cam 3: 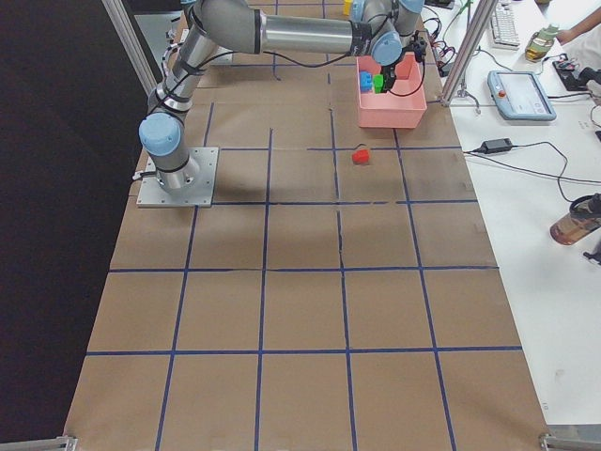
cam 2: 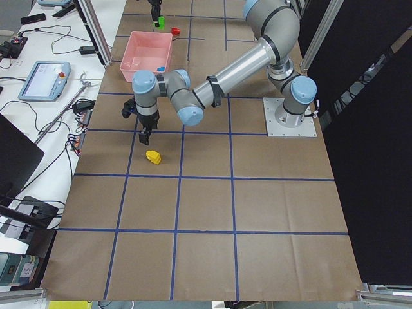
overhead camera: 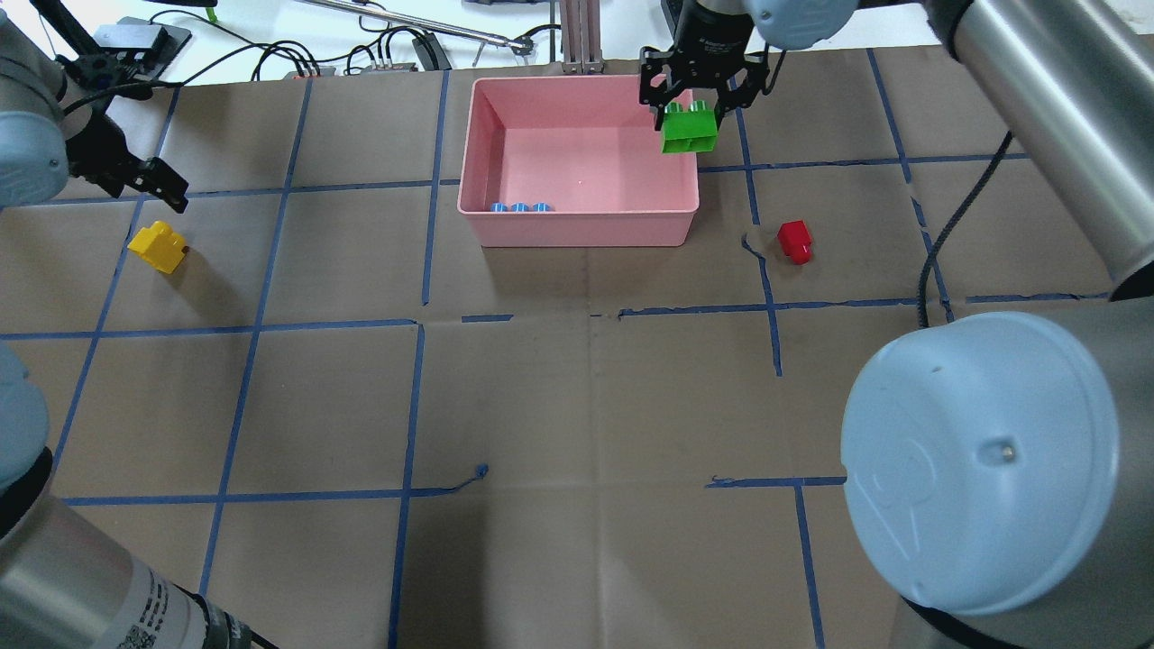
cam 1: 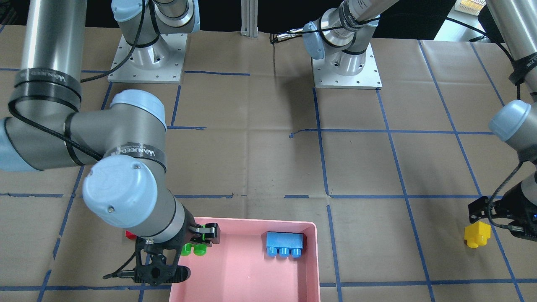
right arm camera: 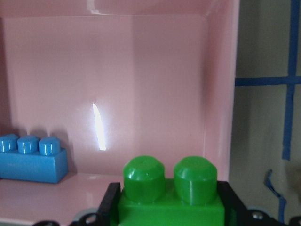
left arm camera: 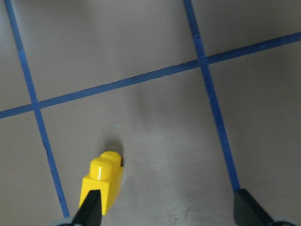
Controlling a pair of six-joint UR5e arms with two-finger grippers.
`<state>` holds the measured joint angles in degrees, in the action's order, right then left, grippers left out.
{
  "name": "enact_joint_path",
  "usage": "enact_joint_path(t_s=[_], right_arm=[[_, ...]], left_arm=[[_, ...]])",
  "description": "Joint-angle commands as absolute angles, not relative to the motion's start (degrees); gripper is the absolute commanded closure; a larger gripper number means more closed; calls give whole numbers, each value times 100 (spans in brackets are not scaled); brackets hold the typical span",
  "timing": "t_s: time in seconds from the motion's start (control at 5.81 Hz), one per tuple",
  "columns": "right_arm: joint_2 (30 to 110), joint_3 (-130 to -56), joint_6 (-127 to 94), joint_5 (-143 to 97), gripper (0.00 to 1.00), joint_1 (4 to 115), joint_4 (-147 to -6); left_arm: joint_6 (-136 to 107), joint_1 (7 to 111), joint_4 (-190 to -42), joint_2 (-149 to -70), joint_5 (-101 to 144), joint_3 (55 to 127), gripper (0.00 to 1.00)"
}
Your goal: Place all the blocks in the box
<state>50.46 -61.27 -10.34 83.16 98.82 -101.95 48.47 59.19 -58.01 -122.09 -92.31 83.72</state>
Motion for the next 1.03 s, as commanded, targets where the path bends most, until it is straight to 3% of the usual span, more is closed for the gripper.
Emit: enact_joint_path(t_s=[0.0, 0.17, 0.34, 0.52, 0.69, 0.86], right_arm=[[4598, -6126, -1282, 8306, 59, 10019, -10617], [4597, -6126, -1562, 8306, 40, 10150, -10704], [4631, -6117, -1738, 8306, 1, 10169, -10696], [4728, -6100, -1740, 8314, 0, 10160, -10644], [4963, -6108, -1714, 8341, 0, 10143, -10513], [5183, -6100, -1644, 8393, 0, 10038, -10190]], left_arm=[[5475, 5712, -5590, -12585, -9194, 8350, 1], [5554, 5774, -5581, -12777, -8915, 8350, 1], [5589, 5827, -5529, -12831, -8895, 8341, 16], [5590, 5862, -5450, -12823, -8886, 8341, 42], [5607, 5854, -5475, -12797, -8886, 8358, 87], [5616, 5845, -5493, -12736, -8912, 8350, 100]])
